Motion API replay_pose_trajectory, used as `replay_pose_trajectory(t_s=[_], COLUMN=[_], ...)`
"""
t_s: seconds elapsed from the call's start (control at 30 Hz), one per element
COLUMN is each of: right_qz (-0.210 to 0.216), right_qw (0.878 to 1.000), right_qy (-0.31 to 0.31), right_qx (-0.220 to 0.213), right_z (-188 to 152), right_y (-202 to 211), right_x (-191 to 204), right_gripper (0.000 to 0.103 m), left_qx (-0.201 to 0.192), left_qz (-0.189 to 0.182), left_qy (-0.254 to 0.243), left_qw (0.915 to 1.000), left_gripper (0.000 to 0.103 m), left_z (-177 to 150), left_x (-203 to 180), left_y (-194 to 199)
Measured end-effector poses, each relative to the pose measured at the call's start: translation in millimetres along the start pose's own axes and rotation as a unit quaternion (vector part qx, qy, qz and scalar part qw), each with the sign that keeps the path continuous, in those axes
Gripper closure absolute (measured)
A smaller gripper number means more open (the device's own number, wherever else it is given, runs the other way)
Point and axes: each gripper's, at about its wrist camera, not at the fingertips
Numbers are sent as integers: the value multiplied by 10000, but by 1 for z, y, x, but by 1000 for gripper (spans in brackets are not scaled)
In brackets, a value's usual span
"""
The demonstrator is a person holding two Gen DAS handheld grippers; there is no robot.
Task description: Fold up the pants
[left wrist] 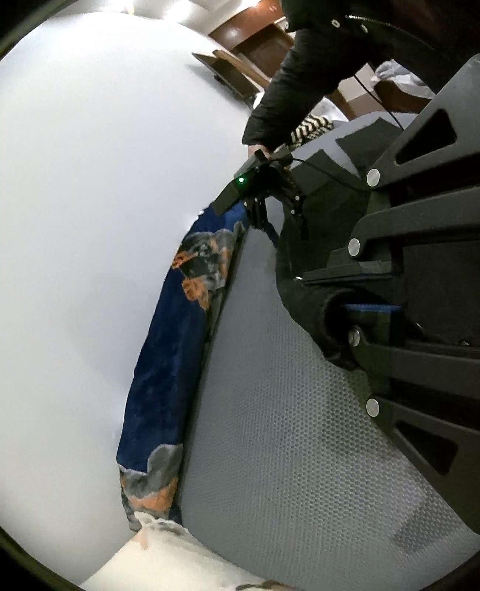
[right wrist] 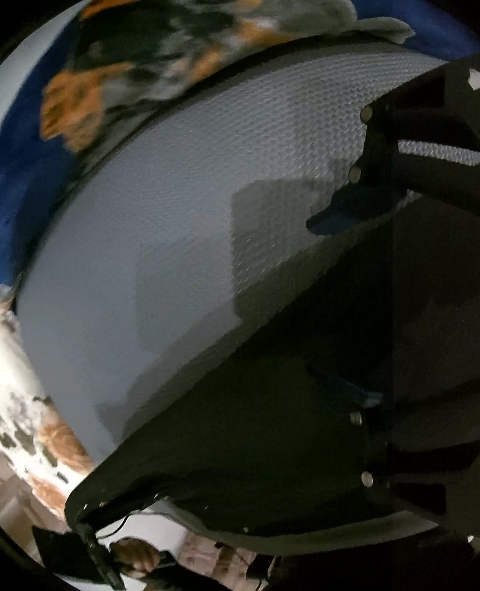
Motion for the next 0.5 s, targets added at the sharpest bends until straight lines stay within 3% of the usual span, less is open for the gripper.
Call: replay_pose_trajectory(t_s=[0.1, 0.2, 0.27, 0.33, 0.4, 0.5], right_qz=[-28, -162, -331, -580, -859, -1504], right_qw=[10000, 9998, 9993, 9976, 9941, 9795], right_qy=[-60, -64, -131, -293, -464, -942], right_qx=[20, -90, -148, -245, -471, -952], right_z=[-10, -15, -21, -28, -39, -59], right_y=[-5, -5, -4, -1, 7, 25], right_x=[-5, -1, 4, 9, 18, 44], right_gripper=[48, 63, 81, 92, 92, 93], left_qx=[34, 78, 112, 143, 144, 141], left_qz=[97, 206, 258, 344, 433, 632], left_qy=[53, 80, 70, 67, 85, 98], left_qw=[9999, 9997, 9996, 9993, 9989, 9979], left_gripper=[94, 94, 94, 94, 94, 94], left_z=[-1, -1, 0, 1, 2, 1], left_x=[0, -2, -3, -4, -4, -6], left_y=[0, -1, -2, -5, -7, -9])
Point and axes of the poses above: each gripper's, at about its wrist camera, not at the fingertips, and y roughly against the way its jaws point, x to its left, z to its top, and after that the axes turned 13 degrees about x, right-handed
